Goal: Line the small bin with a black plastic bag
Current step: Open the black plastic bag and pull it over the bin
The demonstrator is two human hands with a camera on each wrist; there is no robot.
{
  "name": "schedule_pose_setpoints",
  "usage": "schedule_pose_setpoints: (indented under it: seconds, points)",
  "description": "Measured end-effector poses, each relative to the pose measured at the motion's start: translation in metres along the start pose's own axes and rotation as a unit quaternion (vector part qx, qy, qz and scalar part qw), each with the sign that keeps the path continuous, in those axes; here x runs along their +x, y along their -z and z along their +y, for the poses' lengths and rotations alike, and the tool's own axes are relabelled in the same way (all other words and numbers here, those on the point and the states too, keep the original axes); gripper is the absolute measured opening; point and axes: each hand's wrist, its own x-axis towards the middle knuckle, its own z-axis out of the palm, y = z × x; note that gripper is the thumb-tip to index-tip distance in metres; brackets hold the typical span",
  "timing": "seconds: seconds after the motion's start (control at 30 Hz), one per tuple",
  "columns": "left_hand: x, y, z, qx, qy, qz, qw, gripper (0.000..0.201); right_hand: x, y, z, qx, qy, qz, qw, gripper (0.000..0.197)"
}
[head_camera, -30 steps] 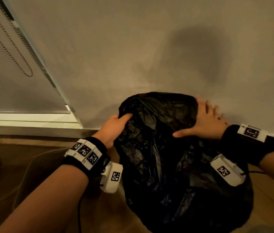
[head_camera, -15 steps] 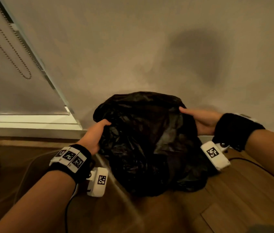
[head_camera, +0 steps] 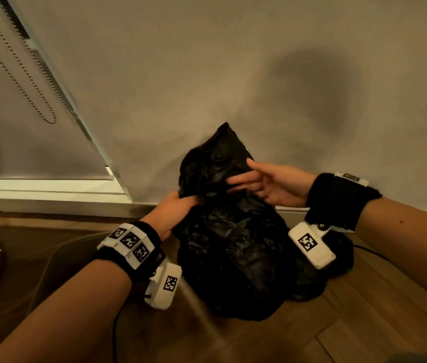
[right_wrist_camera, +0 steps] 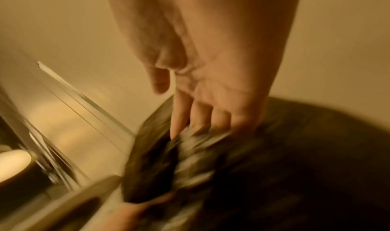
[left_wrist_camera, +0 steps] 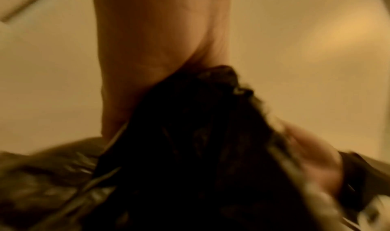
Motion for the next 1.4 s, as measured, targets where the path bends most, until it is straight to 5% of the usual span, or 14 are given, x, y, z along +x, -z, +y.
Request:
schedule_pose_setpoints:
  seconds: [0.07,0.2,0.4,0.57,0.7,0.83,0.93,1.03,1.13,1.2,1.27,1.33,1.4]
  points:
    - [-0.004,0.018,-0.004,-0.031,0.017,0.011,0.999,0.017,-0.007,0.021,0.005,-0.106,0.051,0.11,0.987,0.045]
    - [-0.006,0.041,-0.011,-0.073,0.018,0.024,0.997,0.028,-0.013,0.057,0.025,-0.297,0.06,0.216,0.928,0.098]
    - [-0.014,0.033,-0.008,-0.107,-0.007,-0.001,0.994,0.026,-0.001,0.062,0.042,-0.036,-0.028,0.175,0.983,0.112]
    - [-0.017,0.017,-0.005,0.052,-0.055,-0.051,0.996,0.028,0.006,0.042,0.04,0.019,-0.027,0.124,0.992,0.06]
    - [-0.015,0.015,-0.006,0.255,-0.125,-0.112,0.952,0.033,0.011,0.033,0.029,0.043,0.008,0.113,0.993,0.058]
    - [0.0,0.036,-0.024,0.473,-0.101,-0.185,0.855,0.071,-0.001,0.042,0.015,0.034,0.078,0.198,0.976,0.043]
    - [0.003,0.054,-0.017,0.387,-0.03,-0.186,0.902,0.079,-0.01,0.05,0.015,0.053,0.116,0.179,0.976,0.039]
    - [0.007,0.053,0.001,0.26,-0.045,-0.089,0.96,0.093,-0.01,0.049,0.014,0.054,0.126,0.11,0.984,0.037]
    - [0.014,0.035,0.02,0.249,-0.129,-0.005,0.96,0.125,-0.013,0.04,0.002,0.055,0.114,0.04,0.991,0.022]
    - [0.021,0.024,0.032,0.26,-0.179,0.029,0.948,0.133,-0.012,0.039,-0.002,0.048,0.122,0.013,0.991,0.043]
    - [0.027,0.021,0.038,0.308,-0.141,0.0,0.941,0.122,-0.011,0.042,-0.005,0.061,0.129,0.01,0.99,0.059]
    - [0.031,0.025,0.04,0.404,-0.091,-0.04,0.909,0.069,-0.015,0.051,-0.009,0.038,0.129,0.014,0.991,0.065]
    - [0.03,0.032,0.04,0.418,-0.116,0.004,0.901,0.025,-0.027,0.06,-0.012,-0.02,0.118,0.002,0.993,0.074]
